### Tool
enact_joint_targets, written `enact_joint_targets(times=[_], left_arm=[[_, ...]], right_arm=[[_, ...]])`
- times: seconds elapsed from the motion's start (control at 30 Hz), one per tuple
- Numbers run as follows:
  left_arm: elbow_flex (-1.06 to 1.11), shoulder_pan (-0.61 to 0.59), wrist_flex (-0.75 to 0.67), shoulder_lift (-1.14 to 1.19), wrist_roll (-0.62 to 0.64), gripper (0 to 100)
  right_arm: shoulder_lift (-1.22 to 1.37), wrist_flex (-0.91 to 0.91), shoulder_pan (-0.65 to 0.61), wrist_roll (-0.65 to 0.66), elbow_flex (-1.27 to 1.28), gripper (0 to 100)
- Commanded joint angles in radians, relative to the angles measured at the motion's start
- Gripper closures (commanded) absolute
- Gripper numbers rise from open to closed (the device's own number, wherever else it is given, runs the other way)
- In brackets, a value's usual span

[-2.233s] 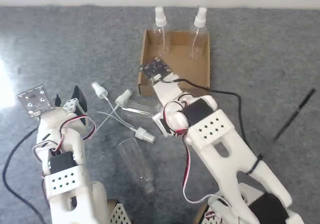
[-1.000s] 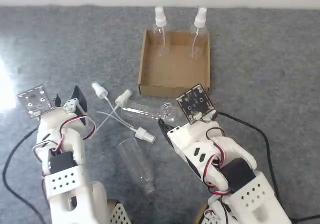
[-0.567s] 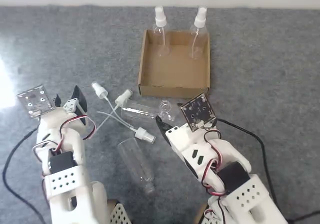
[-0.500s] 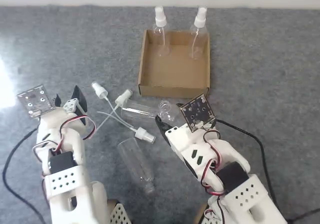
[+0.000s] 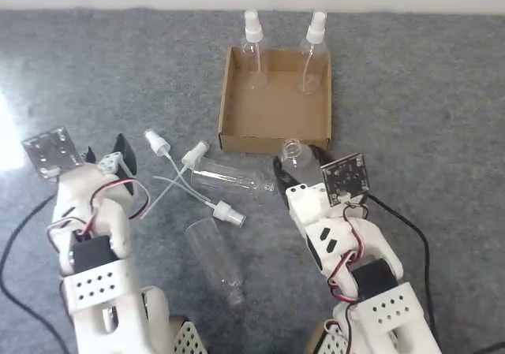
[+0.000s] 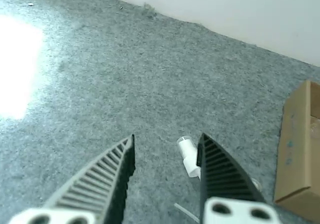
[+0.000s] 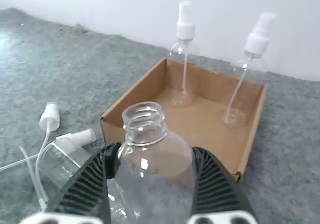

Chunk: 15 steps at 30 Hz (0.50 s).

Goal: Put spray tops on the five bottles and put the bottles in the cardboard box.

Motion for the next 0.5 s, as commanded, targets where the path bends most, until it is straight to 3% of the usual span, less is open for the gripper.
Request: enact_joint_targets(times=[0.0, 0.47], left_arm=[[-0.157, 0.006, 0.112, -0.020, -0.015, 81], [-0.367, 0.028, 0.347, -0.017, -0.330, 81]], right_arm=[[-0.050, -0.019, 0.042, -0.009, -0.014, 99.2], [-0.061, -0.019, 0.071, -0.009, -0.012, 99.2]])
